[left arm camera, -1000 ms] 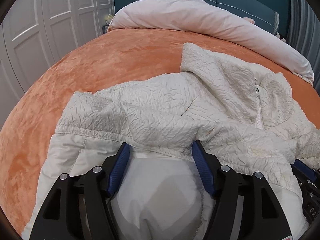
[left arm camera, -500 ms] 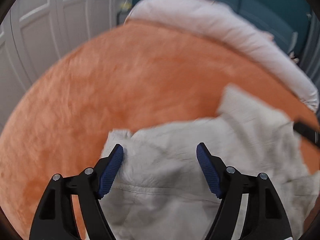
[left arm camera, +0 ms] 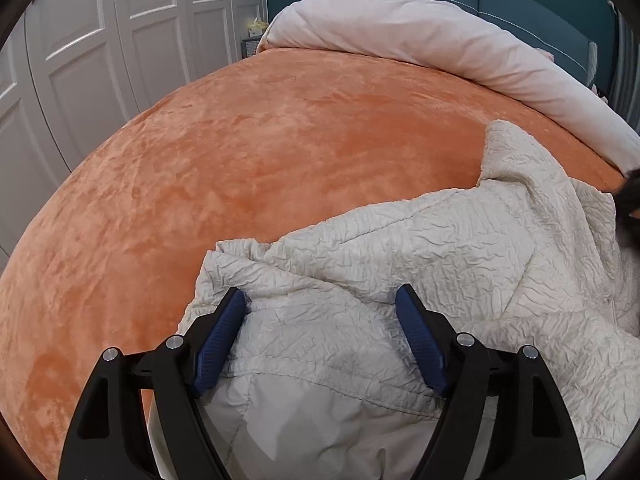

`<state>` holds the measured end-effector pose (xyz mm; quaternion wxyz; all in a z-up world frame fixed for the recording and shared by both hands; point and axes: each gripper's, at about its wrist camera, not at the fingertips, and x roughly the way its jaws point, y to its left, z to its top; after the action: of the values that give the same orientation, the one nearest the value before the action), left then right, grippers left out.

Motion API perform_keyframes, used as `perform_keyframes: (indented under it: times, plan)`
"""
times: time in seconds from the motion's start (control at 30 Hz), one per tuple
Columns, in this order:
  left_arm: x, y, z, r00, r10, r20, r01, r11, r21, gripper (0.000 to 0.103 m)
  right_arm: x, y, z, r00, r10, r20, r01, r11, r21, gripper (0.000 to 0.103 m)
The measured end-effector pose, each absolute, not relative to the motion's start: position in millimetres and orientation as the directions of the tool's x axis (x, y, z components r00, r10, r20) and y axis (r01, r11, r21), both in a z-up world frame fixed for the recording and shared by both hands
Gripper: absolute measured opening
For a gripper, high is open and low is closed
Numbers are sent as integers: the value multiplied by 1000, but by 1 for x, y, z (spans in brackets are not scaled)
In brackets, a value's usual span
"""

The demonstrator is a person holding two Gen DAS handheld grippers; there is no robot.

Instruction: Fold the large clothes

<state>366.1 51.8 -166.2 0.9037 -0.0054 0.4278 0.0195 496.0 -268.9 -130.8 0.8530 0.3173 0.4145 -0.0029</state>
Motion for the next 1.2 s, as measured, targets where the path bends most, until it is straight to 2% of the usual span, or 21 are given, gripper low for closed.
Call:
perform_keyframes:
  times: [0.07,0.13,0.17,0.2,0.27,0.33,0.43,0.47,0.53,0.6,0.67,0.7,0.77,0.8,0.9,0.93,1.0,1.03,1.1,1.17,1.2]
  plan:
    - [367,52,-165,632,27,-775,-38,999,3,75,469,-282,-92,727,216,-652,210,834,510,3]
    - [367,51,-160,627,23,-778,-33,999,3,75,449,-292,-72,736,186,-651,177,875,451,13]
    - [365,51,-157,626,23,-779,-33,999,3,75,443,-296,-70,728,186,-660,166,886,433,24]
    - [363,50,-149,626,21,-779,-33,999,1,75,437,-301,-74,700,178,-691,161,904,396,31]
    - [358,50,-132,637,-13,-771,-40,998,-50,75,432,-307,-91,647,149,-748,169,928,331,33]
    - [360,43,-112,648,-70,-759,-34,992,-121,75,437,-309,-109,601,181,-779,179,919,352,33]
    - [376,14,-107,598,-132,-791,32,989,-141,75,455,-293,-131,542,228,-809,177,910,375,33]
    - [382,4,-112,582,-128,-803,53,991,-120,75,462,-285,-131,537,204,-818,171,924,343,33]
    - [394,-18,-137,544,-62,-837,86,996,-19,75,479,-270,-127,555,209,-805,134,933,335,19]
    - [396,-22,-156,549,-33,-835,69,998,6,78,492,-262,-134,545,231,-806,126,928,351,17]
    - [394,-23,-160,574,-19,-818,54,998,15,81,508,-254,-162,493,156,-856,151,954,260,13]
    - [394,-24,-162,581,-8,-814,48,999,24,81,513,-256,-172,493,167,-854,161,947,278,13]
    - [392,-23,-163,588,-4,-809,44,999,27,83,510,-261,-165,513,182,-839,177,934,311,14]
    - [390,-22,-164,593,-7,-805,44,999,24,83,504,-262,-154,545,178,-820,184,928,323,18]
    - [388,-19,-164,603,-20,-798,42,999,7,83,477,-252,-104,692,176,-700,123,927,355,19]
    - [388,-18,-162,603,-24,-798,40,999,0,83,477,-242,-95,697,205,-688,83,929,361,22]
    - [387,-13,-153,599,-41,-800,29,999,-29,82,493,-200,-81,641,299,-707,-48,935,352,48]
    - [385,-8,-146,606,-46,-794,10,999,-50,83,504,-179,-81,603,331,-725,-101,934,342,51]
    - [381,10,-127,646,-60,-761,-38,993,-111,83,529,-138,-92,552,348,-758,-161,936,313,52]
    - [384,28,-117,661,-28,-750,-100,987,-124,82,550,-117,-113,504,317,-803,-138,948,288,52]
    - [391,39,-119,644,-22,-765,-123,984,-132,82,558,-110,-122,482,311,-819,-125,950,288,28]
